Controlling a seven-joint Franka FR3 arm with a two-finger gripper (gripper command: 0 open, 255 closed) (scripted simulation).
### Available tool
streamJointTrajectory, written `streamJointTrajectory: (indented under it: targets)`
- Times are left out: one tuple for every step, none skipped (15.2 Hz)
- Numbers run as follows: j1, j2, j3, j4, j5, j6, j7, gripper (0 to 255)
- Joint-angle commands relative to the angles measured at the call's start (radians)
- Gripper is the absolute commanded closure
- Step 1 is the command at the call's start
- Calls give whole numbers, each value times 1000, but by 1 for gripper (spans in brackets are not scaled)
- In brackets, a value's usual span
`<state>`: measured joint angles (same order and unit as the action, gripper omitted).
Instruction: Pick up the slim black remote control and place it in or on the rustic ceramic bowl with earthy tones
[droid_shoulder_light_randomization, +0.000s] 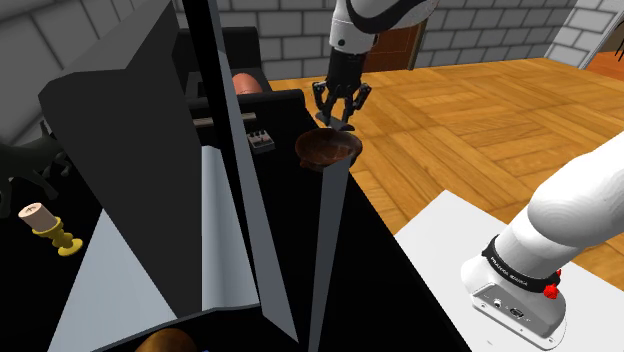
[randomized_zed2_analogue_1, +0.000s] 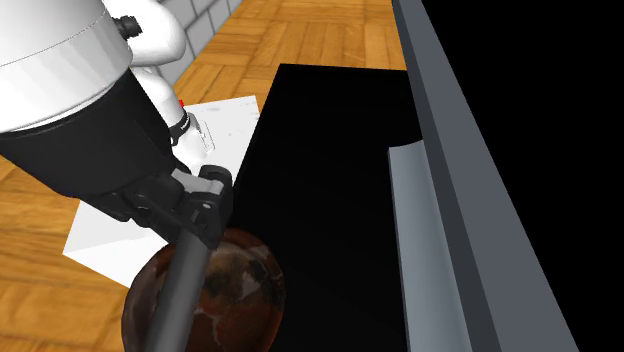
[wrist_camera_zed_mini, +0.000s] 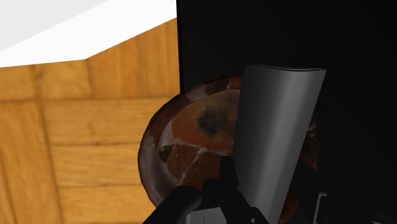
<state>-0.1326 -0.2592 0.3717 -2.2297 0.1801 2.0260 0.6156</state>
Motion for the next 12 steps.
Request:
streamJointTrajectory:
  targets:
    - [-5, 3, -8, -18, -1, 20, -17, 255]
    - [-5, 7, -6, -28, -1, 34, -17, 255]
    - [-5, 12, -5, -38, -1, 48, -17, 255]
    - [-4, 16, -4, -47, -1, 62, -18, 255]
    - [-4, 21, -2, -57, -2, 76, -18, 255]
    - [-4, 26, -1, -66, -2, 90, -18, 255]
    - [-4, 32, 1, -74, -2, 104, -18, 255]
    - [-4, 37, 2, -83, -3, 118, -18, 255]
    - [-4, 43, 4, -92, -3, 132, -18, 255]
    - [-4, 49, 5, -100, -4, 146, -17, 255]
    - [-4, 51, 6, -103, -4, 152, -17, 255]
    - [-4, 52, 6, -103, -4, 152, -17, 255]
